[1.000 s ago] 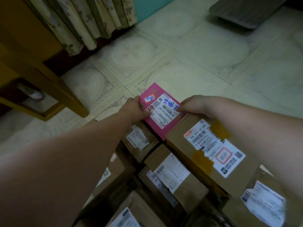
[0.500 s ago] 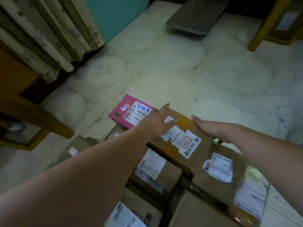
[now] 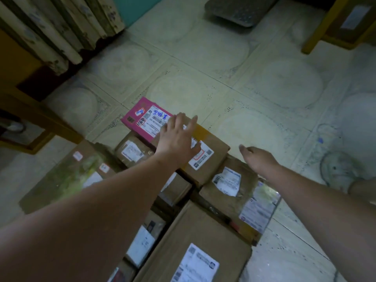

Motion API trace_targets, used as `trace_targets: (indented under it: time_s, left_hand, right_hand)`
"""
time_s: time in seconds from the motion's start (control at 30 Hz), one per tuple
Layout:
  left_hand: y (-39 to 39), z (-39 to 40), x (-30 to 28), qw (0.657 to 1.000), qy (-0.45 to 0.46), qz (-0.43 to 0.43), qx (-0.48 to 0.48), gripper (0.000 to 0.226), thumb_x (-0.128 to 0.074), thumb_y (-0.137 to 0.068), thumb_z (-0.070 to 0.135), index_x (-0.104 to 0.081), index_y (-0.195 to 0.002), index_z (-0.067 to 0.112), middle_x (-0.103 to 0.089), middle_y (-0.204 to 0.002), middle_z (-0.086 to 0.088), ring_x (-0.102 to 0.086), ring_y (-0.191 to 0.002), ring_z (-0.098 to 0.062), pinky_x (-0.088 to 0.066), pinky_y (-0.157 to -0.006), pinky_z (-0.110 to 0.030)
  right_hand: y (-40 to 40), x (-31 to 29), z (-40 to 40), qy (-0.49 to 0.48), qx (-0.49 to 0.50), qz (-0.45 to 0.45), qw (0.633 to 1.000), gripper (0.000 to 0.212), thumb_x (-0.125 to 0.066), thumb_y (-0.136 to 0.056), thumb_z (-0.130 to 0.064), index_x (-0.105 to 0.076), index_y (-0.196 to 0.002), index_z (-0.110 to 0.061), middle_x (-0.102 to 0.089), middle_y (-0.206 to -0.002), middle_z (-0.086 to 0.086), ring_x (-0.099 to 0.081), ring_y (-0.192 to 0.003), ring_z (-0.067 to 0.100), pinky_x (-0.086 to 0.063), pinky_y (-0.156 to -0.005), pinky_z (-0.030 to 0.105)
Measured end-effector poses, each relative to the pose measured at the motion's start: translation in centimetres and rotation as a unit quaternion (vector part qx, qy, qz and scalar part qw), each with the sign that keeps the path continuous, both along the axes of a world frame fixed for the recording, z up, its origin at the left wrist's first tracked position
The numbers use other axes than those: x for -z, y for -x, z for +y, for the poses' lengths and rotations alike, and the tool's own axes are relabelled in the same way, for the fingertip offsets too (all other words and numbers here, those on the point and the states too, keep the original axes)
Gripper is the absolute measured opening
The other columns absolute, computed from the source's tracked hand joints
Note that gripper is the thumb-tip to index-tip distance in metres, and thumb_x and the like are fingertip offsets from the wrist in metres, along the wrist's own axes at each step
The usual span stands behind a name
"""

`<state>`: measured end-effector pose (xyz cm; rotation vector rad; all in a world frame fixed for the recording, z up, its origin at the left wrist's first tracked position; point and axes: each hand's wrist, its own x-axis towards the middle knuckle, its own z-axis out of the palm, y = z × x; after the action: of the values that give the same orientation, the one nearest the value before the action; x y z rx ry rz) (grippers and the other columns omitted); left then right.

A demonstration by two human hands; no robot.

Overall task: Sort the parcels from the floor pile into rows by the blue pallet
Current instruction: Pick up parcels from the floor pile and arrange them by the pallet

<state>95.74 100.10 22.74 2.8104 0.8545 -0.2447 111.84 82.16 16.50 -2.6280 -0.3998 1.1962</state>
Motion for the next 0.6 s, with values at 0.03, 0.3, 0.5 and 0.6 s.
trace_targets:
  time_s: [0.03, 0.3, 0.5, 0.6]
  left_hand:
    - [-0.1, -1.5, 0.2, 1.000, -0.004, 0.003, 0.011, 0.080, -0.053, -0.091, 0.054, -0.012, -0.154, 0.029, -0.020, -0.154, -0.012, -0.018, -0.143, -0.037, -0.026, -0.114, -0.056]
    - [1.9, -10.9, 5.2, 0.997, -0.049, 0.056, 0.018, 0.093, -0.047, -0.082, 0.072, -0.007, -0.152, 0.026, -0.017, -0.151, -0.016, -0.019, -0.137, -0.044, -0.019, -0.113, -0.059]
    - [3.1, -10.6, 5.7, 0.998, -0.026, 0.052, 0.012, 0.099, -0.052, -0.083, 0.071, 0.002, -0.154, 0.029, -0.008, -0.159, -0.015, -0.007, -0.146, -0.041, -0.012, -0.118, -0.058]
    - [3.8, -10.4, 3.8, 0.996, 0.041, 0.079, 0.010, 0.096, -0.055, -0.088, 0.060, 0.008, -0.154, 0.031, 0.001, -0.163, -0.011, 0.004, -0.149, -0.037, -0.008, -0.121, -0.053]
  right_hand:
    - [-0.4, 1.8, -1.6, 0.012, 0.012, 0.002, 1.000, 0.105, -0.009, -0.065, -0.090, -0.055, -0.134, -0.026, -0.057, -0.136, 0.010, -0.054, -0.121, 0.034, -0.038, -0.106, 0.051]
    - [2.4, 0.4, -4.7, 0.017, 0.193, 0.081, 0.978, 0.103, -0.033, -0.077, -0.086, -0.044, -0.145, -0.010, -0.041, -0.150, 0.015, -0.043, -0.135, 0.036, -0.034, -0.111, 0.047]
    - [3.4, 0.1, -7.0, -0.092, 0.229, 0.182, 0.952, 0.114, -0.041, -0.055, -0.099, -0.047, -0.142, -0.026, -0.047, -0.145, 0.000, -0.050, -0.127, 0.028, -0.036, -0.110, 0.050]
    - [3.8, 0.0, -9.4, -0.128, 0.287, 0.123, 0.941, 0.099, -0.024, -0.078, -0.090, -0.014, -0.156, -0.031, -0.012, -0.164, 0.003, -0.016, -0.149, 0.031, -0.012, -0.119, 0.057]
